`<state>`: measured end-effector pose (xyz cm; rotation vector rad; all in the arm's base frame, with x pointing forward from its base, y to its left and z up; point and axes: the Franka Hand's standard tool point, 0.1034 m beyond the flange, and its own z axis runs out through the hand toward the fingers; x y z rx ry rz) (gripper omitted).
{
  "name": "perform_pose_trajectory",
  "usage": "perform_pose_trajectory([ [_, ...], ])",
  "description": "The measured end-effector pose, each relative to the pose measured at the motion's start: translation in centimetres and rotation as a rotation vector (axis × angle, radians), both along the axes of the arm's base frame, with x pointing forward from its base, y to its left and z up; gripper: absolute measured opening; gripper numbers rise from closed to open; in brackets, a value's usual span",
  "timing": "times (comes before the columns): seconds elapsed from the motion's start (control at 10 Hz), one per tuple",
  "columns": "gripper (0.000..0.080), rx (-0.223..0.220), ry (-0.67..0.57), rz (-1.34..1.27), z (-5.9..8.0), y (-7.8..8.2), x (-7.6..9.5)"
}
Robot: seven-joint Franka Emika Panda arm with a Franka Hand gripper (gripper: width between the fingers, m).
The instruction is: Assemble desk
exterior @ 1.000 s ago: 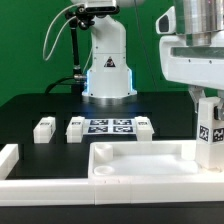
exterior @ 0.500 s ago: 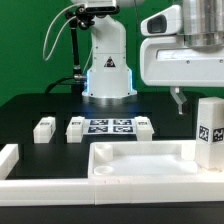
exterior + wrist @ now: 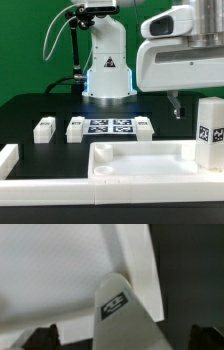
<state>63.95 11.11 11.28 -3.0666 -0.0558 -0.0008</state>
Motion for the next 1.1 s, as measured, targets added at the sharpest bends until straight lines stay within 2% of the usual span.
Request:
perform_pose_trajectory([
  [0.1,0.0649,-0.010,-0.011,0.144,0.03,0.46,-0.06],
  [0.3,0.0649,-0.010,-0.009,0.115,0.01,0.21,-0.02],
  [0.5,0.0403,-0.010,-0.008,0.108,0.01,0.24,-0.03],
  [0.6,0.0403,-0.007,-0.001,0.003,0.02,0.25,-0.02],
  [0.7,0.0290,-0.007,0.004,-0.066,0.01,0.13,-0.01],
  [0.8,0.0290,-0.007,0.007,-0.106,0.01,0.14,-0.01],
  [1.1,0.0290,-0.011,0.014,-0.585,-0.12,0.42,-0.17],
])
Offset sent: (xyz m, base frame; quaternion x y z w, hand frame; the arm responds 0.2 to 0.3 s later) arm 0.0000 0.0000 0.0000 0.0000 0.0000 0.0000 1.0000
